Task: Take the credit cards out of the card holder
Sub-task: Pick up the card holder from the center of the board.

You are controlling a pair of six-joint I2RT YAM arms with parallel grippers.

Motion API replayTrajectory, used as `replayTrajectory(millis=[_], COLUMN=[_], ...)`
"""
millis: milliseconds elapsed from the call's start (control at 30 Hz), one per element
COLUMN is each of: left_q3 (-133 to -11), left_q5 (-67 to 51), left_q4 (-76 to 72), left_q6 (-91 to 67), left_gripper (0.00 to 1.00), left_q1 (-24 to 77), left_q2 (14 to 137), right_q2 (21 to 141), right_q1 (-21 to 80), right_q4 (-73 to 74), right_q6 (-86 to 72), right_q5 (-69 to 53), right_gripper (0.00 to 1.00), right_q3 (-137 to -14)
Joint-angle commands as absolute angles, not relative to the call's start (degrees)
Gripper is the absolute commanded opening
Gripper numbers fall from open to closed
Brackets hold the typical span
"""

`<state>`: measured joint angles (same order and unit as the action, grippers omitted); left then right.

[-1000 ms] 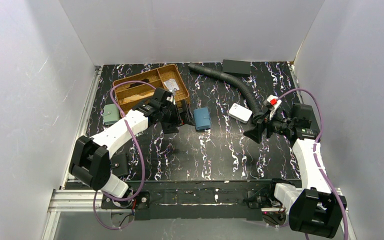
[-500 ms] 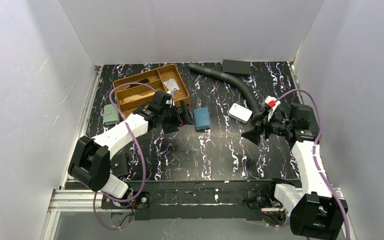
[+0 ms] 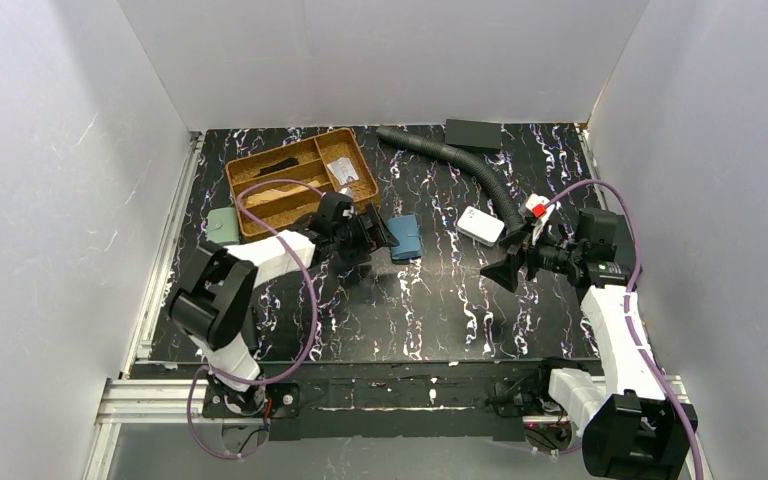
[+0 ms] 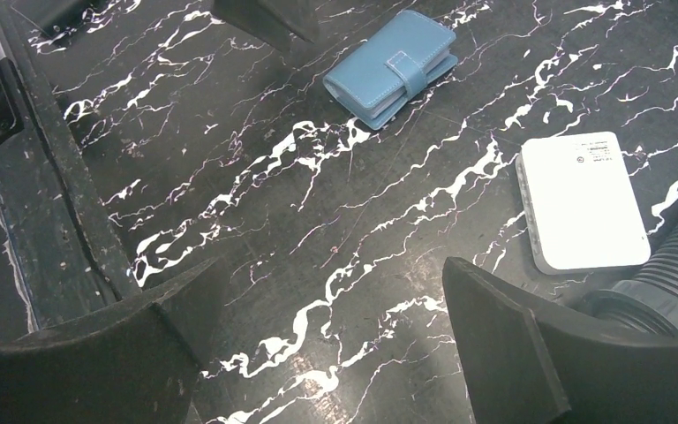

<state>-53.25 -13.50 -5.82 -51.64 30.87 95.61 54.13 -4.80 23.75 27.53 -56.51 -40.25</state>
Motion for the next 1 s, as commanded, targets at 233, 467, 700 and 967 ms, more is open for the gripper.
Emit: replayTrajectory(millis=[233,467,700,967], left_q3=[-57.44,-57.12,-55.74,-56.60], left_q5=[-16.63,-16.61,-12.80,-13.01], left_q4=[-11.77,-13.73,-14.23,-14.32], left_q6=[-51.89,-53.59,-55.87,-55.63], left_gripper=[0.80,0.73,0.63,0.47], left_q1=[31.11,31.11,31.49,31.99], left_q2=[104.15,108.53,110.63,113.84], right_q2=[55.28,56.23,56.02,54.50], right_q1=[-4.57,-4.56,-4.52,-4.57], right_q4=[21.62,21.62,22.04,22.24], right_q6=[28.95,29.33,29.86,30.32], right_q5=[-54.64,-54.11,-53.50,-52.55], right_gripper=[1.00,1.00,1.00,1.00], right_q3=[-39.29,-39.20,-39.38,-39.11])
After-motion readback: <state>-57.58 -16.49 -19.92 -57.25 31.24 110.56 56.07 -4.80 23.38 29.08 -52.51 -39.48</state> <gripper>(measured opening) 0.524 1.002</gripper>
